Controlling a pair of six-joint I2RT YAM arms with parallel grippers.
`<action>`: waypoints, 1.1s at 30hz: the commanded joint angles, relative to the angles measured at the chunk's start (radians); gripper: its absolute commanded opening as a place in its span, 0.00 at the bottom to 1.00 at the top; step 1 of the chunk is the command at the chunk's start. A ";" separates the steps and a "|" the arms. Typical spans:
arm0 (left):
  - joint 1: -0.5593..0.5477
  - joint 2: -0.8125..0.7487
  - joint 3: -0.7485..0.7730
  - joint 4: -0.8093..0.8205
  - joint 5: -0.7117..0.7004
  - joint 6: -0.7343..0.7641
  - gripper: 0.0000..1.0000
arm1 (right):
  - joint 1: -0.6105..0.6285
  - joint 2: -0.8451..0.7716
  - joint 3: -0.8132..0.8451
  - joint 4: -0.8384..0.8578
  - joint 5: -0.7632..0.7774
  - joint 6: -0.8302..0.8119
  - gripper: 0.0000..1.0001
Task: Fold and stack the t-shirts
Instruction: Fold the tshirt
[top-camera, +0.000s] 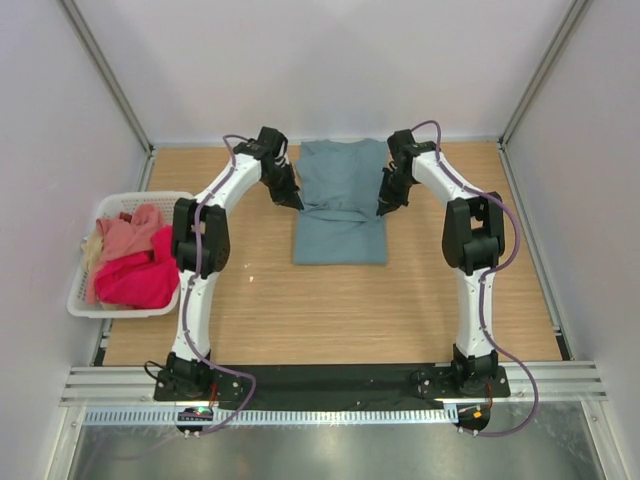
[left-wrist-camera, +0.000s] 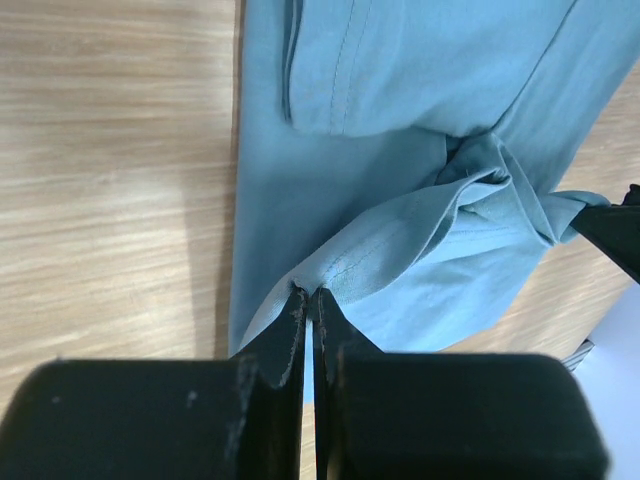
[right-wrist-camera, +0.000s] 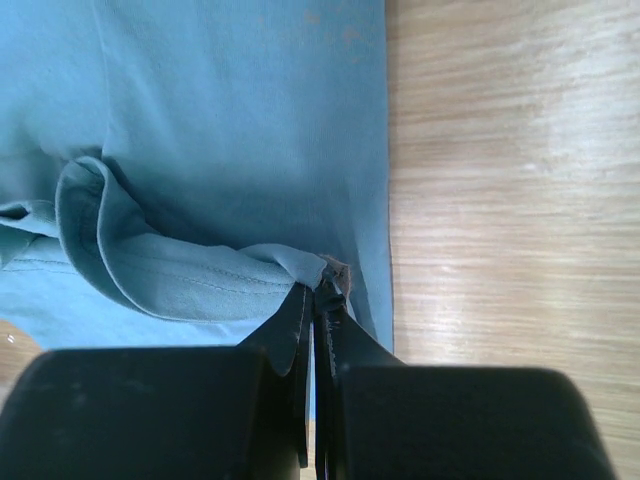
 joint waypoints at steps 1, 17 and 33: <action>0.007 0.031 0.074 0.013 0.030 -0.014 0.00 | -0.015 0.008 0.072 0.004 -0.007 -0.007 0.01; 0.007 0.137 0.204 -0.004 0.020 -0.031 0.08 | -0.048 0.071 0.128 0.006 -0.024 0.000 0.01; 0.007 -0.519 -0.277 -0.072 -0.265 0.112 0.66 | 0.075 -0.058 0.190 -0.072 0.206 -0.080 0.67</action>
